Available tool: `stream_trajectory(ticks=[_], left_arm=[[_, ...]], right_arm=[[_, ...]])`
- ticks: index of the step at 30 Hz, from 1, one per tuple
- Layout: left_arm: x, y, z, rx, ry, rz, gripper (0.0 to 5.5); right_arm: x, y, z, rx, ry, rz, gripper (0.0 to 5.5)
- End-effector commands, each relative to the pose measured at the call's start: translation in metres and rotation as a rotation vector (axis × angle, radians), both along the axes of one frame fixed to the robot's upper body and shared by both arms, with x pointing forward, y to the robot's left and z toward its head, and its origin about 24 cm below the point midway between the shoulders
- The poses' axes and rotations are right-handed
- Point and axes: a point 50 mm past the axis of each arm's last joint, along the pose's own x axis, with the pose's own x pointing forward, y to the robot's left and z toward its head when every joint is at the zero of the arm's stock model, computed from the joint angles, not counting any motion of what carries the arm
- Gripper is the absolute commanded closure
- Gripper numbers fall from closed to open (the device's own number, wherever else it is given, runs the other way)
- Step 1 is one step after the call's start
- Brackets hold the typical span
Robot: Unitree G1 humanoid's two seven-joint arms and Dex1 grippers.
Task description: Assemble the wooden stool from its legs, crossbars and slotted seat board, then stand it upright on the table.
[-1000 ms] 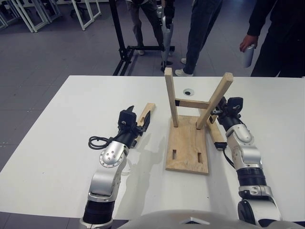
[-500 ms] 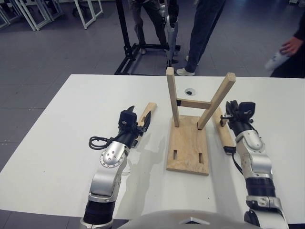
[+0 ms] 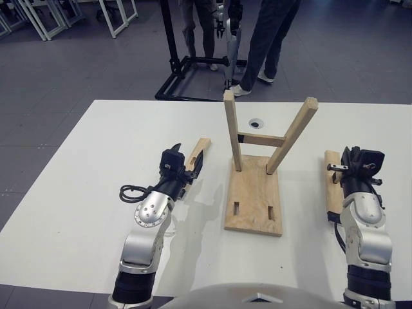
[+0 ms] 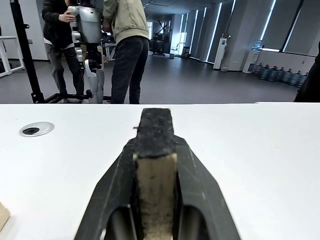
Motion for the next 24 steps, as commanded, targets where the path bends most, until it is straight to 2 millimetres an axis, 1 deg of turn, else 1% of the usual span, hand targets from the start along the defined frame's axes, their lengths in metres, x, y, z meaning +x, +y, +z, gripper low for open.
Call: stream_trajectory(ticks=[1, 5, 9, 10, 14, 16, 19, 22, 24], left_arm=[[0.001, 0.0, 0.001, 0.004, -0.006, 0.001, 2.1], [0.002, 0.0, 0.002, 0.007, -0.007, -0.003, 2.1], [0.003, 0.0, 0.003, 0.007, -0.009, -0.005, 2.1], [0.003, 0.0, 0.003, 0.006, -0.008, -0.005, 2.1], [0.002, 0.0, 0.003, 0.001, -0.003, -0.006, 2.1], [0.002, 0.0, 0.003, -0.001, -0.002, -0.001, 2.1], [0.001, 0.0, 0.003, -0.004, 0.001, 0.004, 2.1], [0.002, -0.006, 0.003, -0.013, -0.003, -0.002, 2.1], [0.002, -0.009, 0.004, -0.019, -0.006, -0.005, 2.1]], right_arm=[[0.006, 0.008, -0.003, 0.039, 0.011, 0.022, 5.08], [0.002, 0.016, -0.015, 0.069, 0.062, 0.064, 5.08], [0.001, 0.014, -0.018, 0.064, 0.077, 0.056, 5.08], [0.002, 0.013, -0.016, 0.063, 0.072, 0.053, 4.71], [0.003, 0.012, -0.006, 0.065, 0.05, 0.042, 4.04], [0.006, 0.013, 0.004, 0.067, 0.036, 0.045, 3.75], [0.011, 0.017, 0.023, 0.068, 0.006, 0.066, 3.11], [0.015, 0.022, 0.044, 0.068, -0.028, 0.081, 2.6], [0.017, 0.024, 0.056, 0.055, -0.039, 0.069, 2.11]])
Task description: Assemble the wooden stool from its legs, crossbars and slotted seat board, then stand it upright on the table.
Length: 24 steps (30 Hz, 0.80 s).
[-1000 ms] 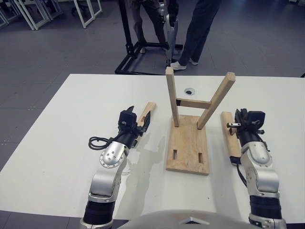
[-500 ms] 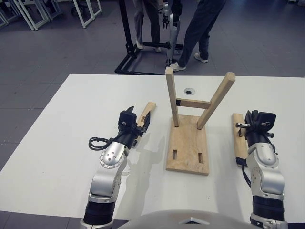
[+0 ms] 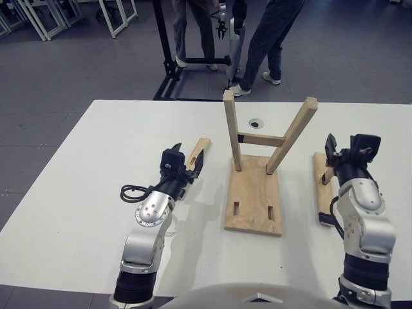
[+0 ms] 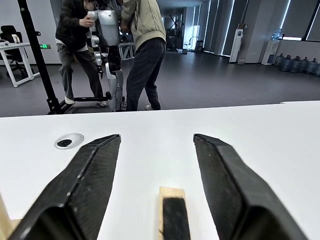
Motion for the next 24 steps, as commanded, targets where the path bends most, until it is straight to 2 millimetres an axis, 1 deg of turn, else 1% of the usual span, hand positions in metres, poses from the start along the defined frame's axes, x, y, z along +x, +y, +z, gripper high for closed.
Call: stream_trajectory(ticks=[1, 4, 6, 8, 9, 10, 12, 13, 14, 15, 16, 18, 20, 21, 22, 23, 24], left_arm=[[0.002, -0.005, 0.003, -0.004, -0.007, -0.002, 2.1], [0.004, -0.005, 0.004, -0.009, -0.012, 0.005, 2.1], [0.004, -0.006, 0.004, -0.01, -0.014, 0.008, 2.1], [0.004, -0.008, 0.003, -0.013, -0.013, 0.004, 2.1], [0.004, -0.009, 0.003, -0.014, -0.014, -0.002, 2.1], [0.005, -0.009, 0.004, -0.014, -0.016, -0.006, 2.1], [0.005, -0.009, 0.004, -0.013, -0.019, -0.006, 2.1], [0.006, -0.008, 0.005, -0.013, -0.02, -0.004, 2.1], [0.005, -0.007, 0.004, -0.012, -0.02, -0.003, 2.1], [0.005, -0.007, 0.004, -0.012, -0.02, 0.0, 2.1], [0.004, -0.007, 0.004, -0.012, -0.019, 0.002, 2.1], [0.004, -0.007, 0.004, -0.011, -0.019, 0.001, 2.1], [0.005, -0.006, 0.005, -0.009, -0.02, -0.001, 2.1], [0.005, -0.006, 0.005, -0.008, -0.02, -0.002, 2.1], [0.004, -0.006, 0.005, -0.008, -0.019, -0.002, 2.1], [0.004, -0.006, 0.005, -0.007, -0.019, -0.004, 2.1], [0.004, -0.006, 0.005, -0.007, -0.02, -0.003, 2.1]], right_arm=[[0.005, 0.0, 0.026, -0.026, -0.035, -0.028, 2.06], [0.013, -0.001, 0.05, -0.059, -0.073, -0.058, 2.06], [0.022, -0.003, 0.058, -0.062, -0.067, -0.071, 2.06], [0.034, -0.006, 0.054, -0.056, -0.016, -0.07, 2.06], [0.038, -0.008, 0.049, -0.058, 0.018, -0.071, 2.06], [0.04, -0.01, 0.04, -0.055, 0.058, -0.075, 2.06], [0.04, -0.013, 0.025, -0.043, 0.114, -0.084, 2.06], [0.039, -0.013, 0.021, -0.037, 0.126, -0.09, 2.06], [0.039, -0.012, 0.023, -0.029, 0.117, -0.091, 2.06], [0.04, -0.011, 0.031, -0.023, 0.083, -0.092, 2.06], [0.041, -0.009, 0.043, -0.02, 0.035, -0.091, 2.06], [0.041, -0.003, 0.082, -0.022, -0.119, -0.083, 2.06], [0.035, 0.006, 0.137, -0.052, -0.328, -0.064, 2.06], [0.032, 0.008, 0.15, -0.052, -0.377, -0.058, 2.06], [0.031, 0.008, 0.145, -0.057, -0.359, -0.058, 2.06], [0.033, 0.006, 0.127, -0.059, -0.288, -0.062, 2.06], [0.034, 0.002, 0.091, -0.054, -0.168, -0.073, 2.06]])
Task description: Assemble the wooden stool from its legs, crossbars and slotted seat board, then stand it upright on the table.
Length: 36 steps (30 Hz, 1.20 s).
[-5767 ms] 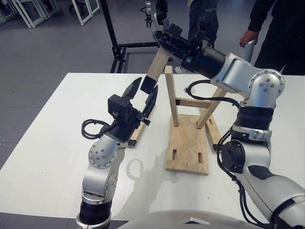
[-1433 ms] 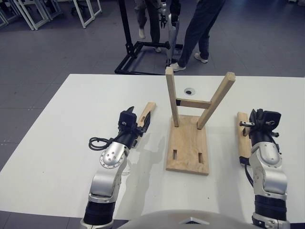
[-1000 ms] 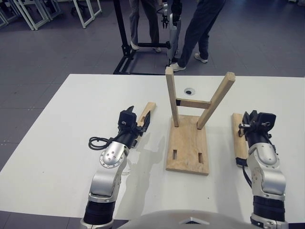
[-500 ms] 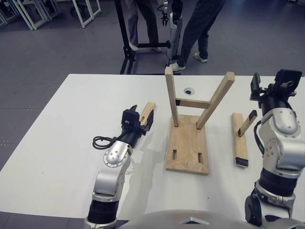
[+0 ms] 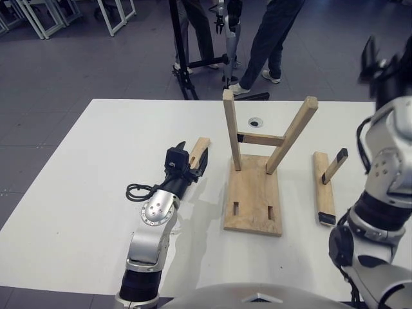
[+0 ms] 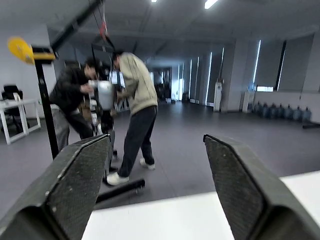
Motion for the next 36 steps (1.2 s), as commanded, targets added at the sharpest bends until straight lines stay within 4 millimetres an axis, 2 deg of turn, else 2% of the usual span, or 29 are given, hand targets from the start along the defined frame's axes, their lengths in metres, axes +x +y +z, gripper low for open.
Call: stream_trajectory(ticks=[1, 2, 3, 4, 5, 7, 12, 17, 19, 21, 23, 25, 28, 30, 33, 36], left_arm=[[0.003, 0.0, 0.003, 0.01, -0.011, -0.004, 2.1], [0.003, 0.0, 0.004, 0.008, -0.014, -0.003, 2.1], [0.004, 0.0, 0.005, 0.007, -0.016, -0.002, 2.1], [0.005, 0.0, 0.005, 0.006, -0.018, -0.001, 2.1], [0.005, 0.001, 0.005, 0.004, -0.018, 0.003, 2.1], [0.003, 0.0, 0.004, -0.004, -0.014, 0.012, 2.1], [0.0, -0.006, 0.002, -0.021, -0.008, 0.016, 2.1], [-0.003, -0.007, 0.0, -0.024, 0.0, 0.019, 2.1], [-0.003, -0.007, 0.0, -0.024, 0.001, 0.018, 2.1], [-0.005, -0.006, 0.0, -0.022, 0.005, 0.017, 2.1], [-0.006, -0.006, -0.001, -0.018, 0.009, 0.016, 2.1], [-0.007, -0.003, 0.0, -0.012, 0.009, 0.023, 2.1], [-0.011, -0.001, -0.002, -0.011, 0.014, 0.044, 2.1], [-0.012, -0.004, -0.003, -0.013, 0.017, 0.037, 2.1], [-0.011, -0.008, -0.002, -0.007, 0.013, 0.01, 2.1], [-0.011, -0.005, -0.002, 0.001, 0.014, 0.004, 2.1]], right_arm=[[0.0, -0.015, -0.109, 0.032, 0.385, -0.057, 2.06], [-0.011, -0.023, -0.156, 0.051, 0.537, -0.088, 2.06], [-0.024, -0.028, -0.191, 0.081, 0.643, -0.112, 2.06], [-0.036, -0.029, -0.212, 0.09, 0.706, -0.126, 2.06], [-0.042, -0.028, -0.221, 0.116, 0.724, -0.125, 2.06], [-0.038, -0.022, -0.215, 0.122, 0.672, -0.107, 2.06], [-0.02, -0.021, -0.172, 0.104, 0.508, -0.088, 2.06], [-0.014, -0.016, -0.111, 0.05, 0.307, -0.068, 2.06], [-0.016, -0.012, -0.083, 0.033, 0.199, -0.063, 2.06], [-0.022, -0.009, -0.064, 0.024, 0.125, -0.057, 2.06], [-0.031, -0.007, -0.065, 0.002, 0.176, -0.061, 2.06], [-0.048, -0.006, -0.077, 0.021, 0.299, -0.059, 2.06], [-0.074, 0.009, -0.087, -0.002, 0.434, 0.056, 2.06], [-0.087, 0.017, -0.108, -0.021, 0.563, 0.167, 1.68], [-0.108, 0.019, -0.142, -0.001, 0.713, 0.186, 1.04], [-0.122, 0.021, -0.157, 0.017, 0.753, 0.153, 0.35]])
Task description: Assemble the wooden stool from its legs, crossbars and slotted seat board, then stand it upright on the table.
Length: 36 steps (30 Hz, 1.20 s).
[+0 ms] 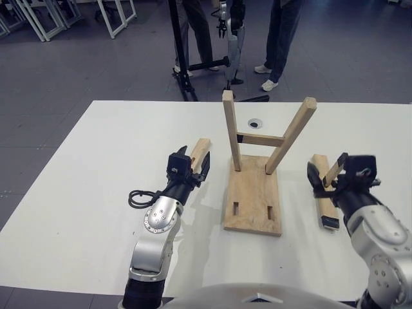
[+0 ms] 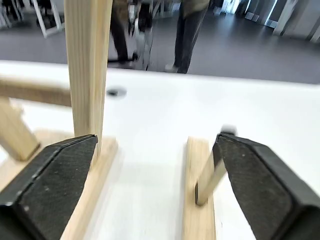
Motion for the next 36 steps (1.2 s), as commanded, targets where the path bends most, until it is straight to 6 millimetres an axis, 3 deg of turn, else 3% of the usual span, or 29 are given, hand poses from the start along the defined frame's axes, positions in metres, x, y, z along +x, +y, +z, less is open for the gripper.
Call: stream_trajectory(ticks=[1, 5, 12, 18, 36], left_arm=[[0.001, 0.003, 0.0, 0.02, 0.008, -0.01, 2.1], [0.0, 0.003, 0.001, 0.023, 0.012, -0.016, 2.1], [0.002, 0.003, 0.0, 0.026, 0.02, -0.026, 2.1], [0.005, 0.003, 0.003, 0.034, 0.006, -0.024, 2.1], [0.006, 0.002, -0.006, -0.083, 0.046, 0.019, 2.1]], right_arm=[[-0.014, 0.004, -0.013, -0.001, 0.028, -0.027, 0.06], [-0.03, -0.007, -0.045, -0.031, 0.168, -0.098, 0.03], [-0.031, -0.03, -0.087, -0.033, 0.279, -0.177, 0.03], [-0.04, -0.03, -0.12, -0.007, 0.417, -0.155, 0.03], [-0.029, -0.051, -0.131, -0.007, 0.392, -0.199, 3.42]])
